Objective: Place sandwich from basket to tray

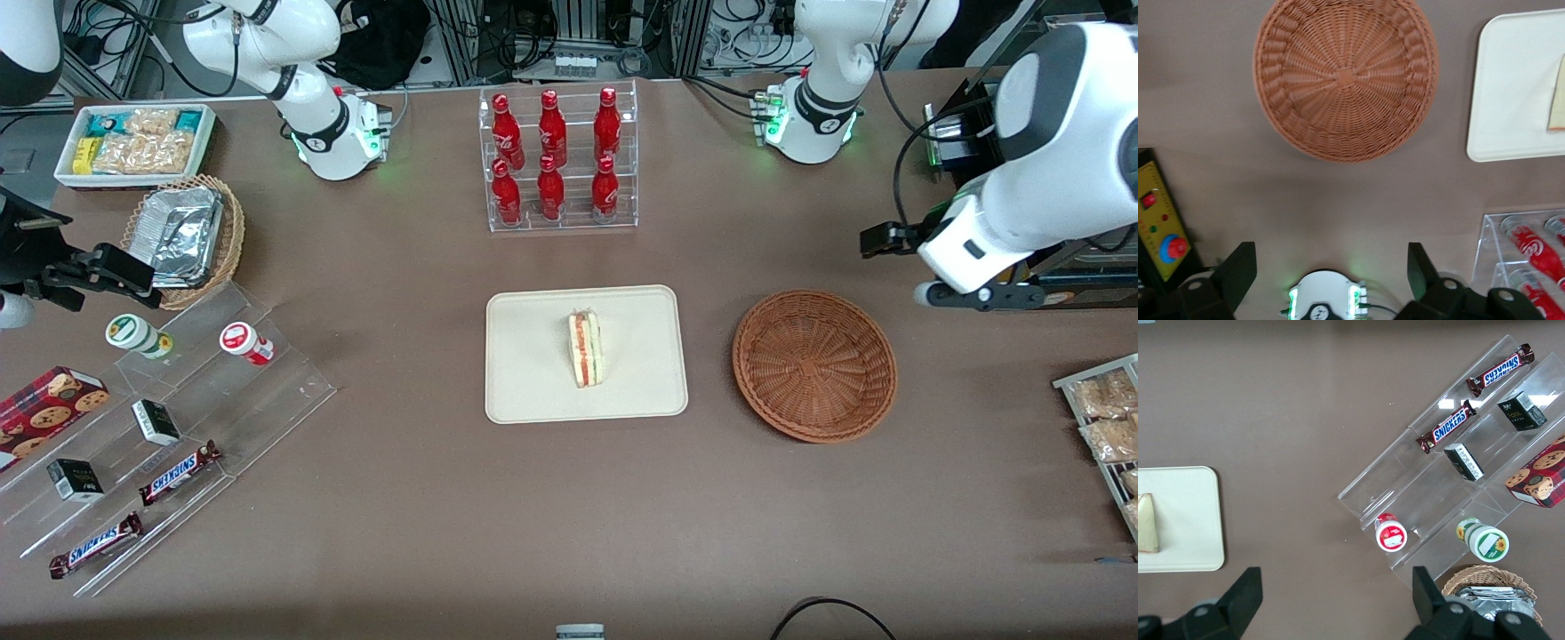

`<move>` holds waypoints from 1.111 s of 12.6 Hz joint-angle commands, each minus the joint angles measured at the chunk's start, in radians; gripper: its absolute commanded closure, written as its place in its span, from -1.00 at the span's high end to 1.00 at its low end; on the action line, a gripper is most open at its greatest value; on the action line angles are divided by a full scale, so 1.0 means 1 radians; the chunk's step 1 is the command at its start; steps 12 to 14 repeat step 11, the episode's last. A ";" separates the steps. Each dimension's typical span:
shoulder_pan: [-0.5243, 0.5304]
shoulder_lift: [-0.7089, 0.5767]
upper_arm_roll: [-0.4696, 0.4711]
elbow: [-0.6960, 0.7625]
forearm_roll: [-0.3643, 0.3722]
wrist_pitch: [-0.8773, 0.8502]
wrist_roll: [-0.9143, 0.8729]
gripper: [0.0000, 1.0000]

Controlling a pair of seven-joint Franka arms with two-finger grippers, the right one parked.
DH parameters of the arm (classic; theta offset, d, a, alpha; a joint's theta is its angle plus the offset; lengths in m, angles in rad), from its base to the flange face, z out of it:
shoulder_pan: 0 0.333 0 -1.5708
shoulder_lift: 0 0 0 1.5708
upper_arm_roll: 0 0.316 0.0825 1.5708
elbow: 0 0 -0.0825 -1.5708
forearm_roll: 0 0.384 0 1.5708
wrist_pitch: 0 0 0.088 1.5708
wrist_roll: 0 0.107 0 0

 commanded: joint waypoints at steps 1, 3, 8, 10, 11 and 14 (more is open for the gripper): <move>0.054 -0.066 -0.031 -0.019 0.042 -0.033 0.081 1.00; 0.078 -0.095 -0.028 -0.013 0.055 -0.059 0.094 1.00; 0.147 -0.121 -0.026 0.047 0.064 -0.103 0.126 1.00; 0.149 -0.124 0.001 0.047 0.067 -0.088 0.127 1.00; 0.149 -0.124 0.005 0.047 0.067 -0.086 0.127 1.00; 0.149 -0.124 0.005 0.047 0.067 -0.086 0.127 1.00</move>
